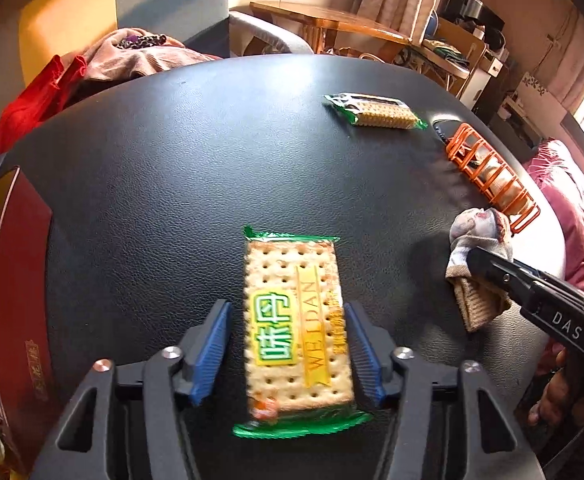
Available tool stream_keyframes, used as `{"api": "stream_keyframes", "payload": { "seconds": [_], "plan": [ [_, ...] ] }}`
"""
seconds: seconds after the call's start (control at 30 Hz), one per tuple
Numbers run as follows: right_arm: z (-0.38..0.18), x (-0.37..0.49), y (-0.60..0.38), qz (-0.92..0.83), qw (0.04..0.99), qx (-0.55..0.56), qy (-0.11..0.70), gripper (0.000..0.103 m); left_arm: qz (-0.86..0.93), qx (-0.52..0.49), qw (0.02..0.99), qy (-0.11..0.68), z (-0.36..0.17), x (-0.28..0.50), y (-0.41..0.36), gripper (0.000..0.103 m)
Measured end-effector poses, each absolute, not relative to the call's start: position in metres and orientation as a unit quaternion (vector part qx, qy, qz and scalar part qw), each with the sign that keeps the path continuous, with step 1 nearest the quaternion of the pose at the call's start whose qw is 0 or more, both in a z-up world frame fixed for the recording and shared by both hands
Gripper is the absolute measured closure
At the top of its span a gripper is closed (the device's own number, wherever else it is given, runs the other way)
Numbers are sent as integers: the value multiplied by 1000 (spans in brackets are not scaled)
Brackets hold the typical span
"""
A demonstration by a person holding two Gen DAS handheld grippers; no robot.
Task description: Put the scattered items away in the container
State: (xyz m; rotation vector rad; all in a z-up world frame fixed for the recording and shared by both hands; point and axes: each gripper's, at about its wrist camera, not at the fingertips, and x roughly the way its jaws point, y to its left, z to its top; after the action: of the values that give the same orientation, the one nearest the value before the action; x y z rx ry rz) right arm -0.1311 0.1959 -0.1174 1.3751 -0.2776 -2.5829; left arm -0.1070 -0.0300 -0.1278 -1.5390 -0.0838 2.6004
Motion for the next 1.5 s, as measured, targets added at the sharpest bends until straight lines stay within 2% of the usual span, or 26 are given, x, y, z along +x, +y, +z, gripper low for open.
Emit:
{"api": "stream_keyframes", "payload": {
  "seconds": [0.03,0.27,0.57,0.77,0.93,1.23,1.5],
  "plan": [
    [-118,-131,196,-875,103,464,-92,68,859,-508,57,-30,-129,-107,-31,55],
    [-116,-119,199,-873,123,461,-104,75,867,-491,61,-68,-125,-81,-41,55],
    [-99,-92,171,-869,186,448,-98,76,882,-459,70,-78,-98,-42,-48,55],
    [-67,-79,138,-873,235,421,-79,76,903,-420,51,-80,-65,-12,-69,55],
    [-33,-69,90,-865,303,394,-68,76,915,-390,0,-100,-35,19,-117,55],
    [-6,-47,-35,-824,421,378,-9,76,914,-365,-118,-134,-26,48,-221,55],
    [-30,-55,-122,-809,424,402,63,74,897,-358,-202,-162,-33,63,-294,55]
  ]
}}
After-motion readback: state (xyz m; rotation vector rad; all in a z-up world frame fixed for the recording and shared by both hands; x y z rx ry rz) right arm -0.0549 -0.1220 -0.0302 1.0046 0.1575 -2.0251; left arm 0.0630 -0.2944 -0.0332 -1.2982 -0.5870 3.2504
